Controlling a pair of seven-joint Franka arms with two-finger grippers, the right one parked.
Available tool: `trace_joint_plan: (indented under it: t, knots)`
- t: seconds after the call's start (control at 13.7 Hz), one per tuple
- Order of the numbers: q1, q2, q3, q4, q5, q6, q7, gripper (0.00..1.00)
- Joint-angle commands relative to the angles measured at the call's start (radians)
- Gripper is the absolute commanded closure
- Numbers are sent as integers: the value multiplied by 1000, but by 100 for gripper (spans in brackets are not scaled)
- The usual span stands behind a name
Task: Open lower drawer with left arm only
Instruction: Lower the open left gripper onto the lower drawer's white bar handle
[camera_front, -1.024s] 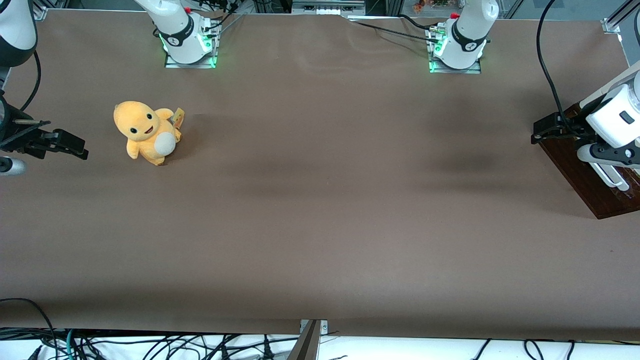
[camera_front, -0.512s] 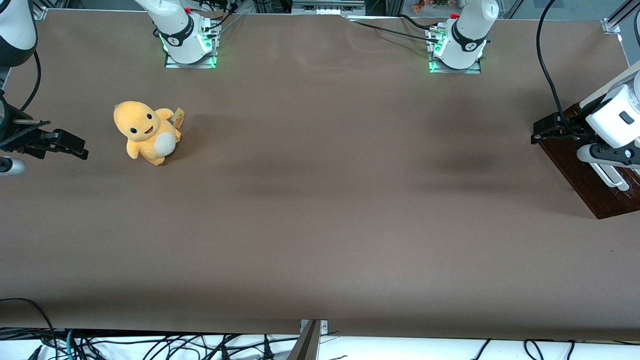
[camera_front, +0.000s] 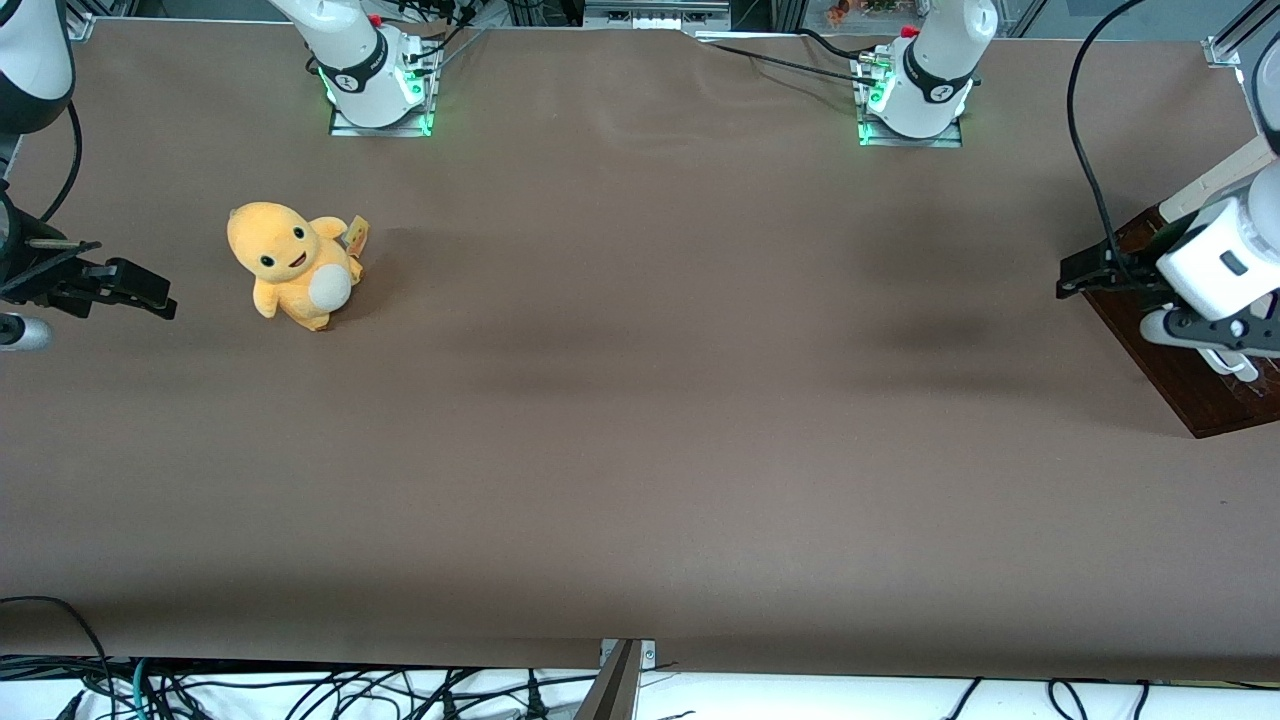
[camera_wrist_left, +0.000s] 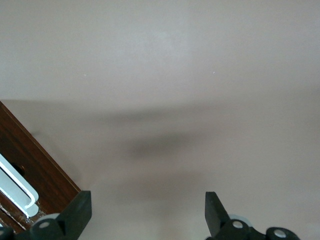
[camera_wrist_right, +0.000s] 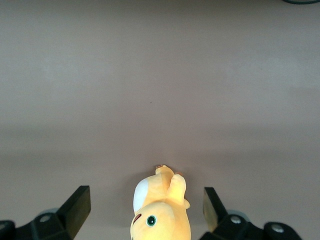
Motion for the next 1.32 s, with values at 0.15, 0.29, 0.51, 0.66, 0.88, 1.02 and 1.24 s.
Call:
trace_joint_plan:
  t: [0.15,0.29,0.51,0.66,0.88,1.02,1.24]
  knots:
    - [3,151,1,-3,226,-48,-64,0]
    - [3,232,1,-1,330,-63,-143,0]
    - [12,332,7,-1,505,-65,-149,0]
    - [27,390,7,0,579,-65,-184,0]
    - [26,497,8,-3,755,-80,-304,0]
    - [32,536,11,-4,823,-80,-330,0]
    - [58,579,19,-6,933,-91,-327,0]
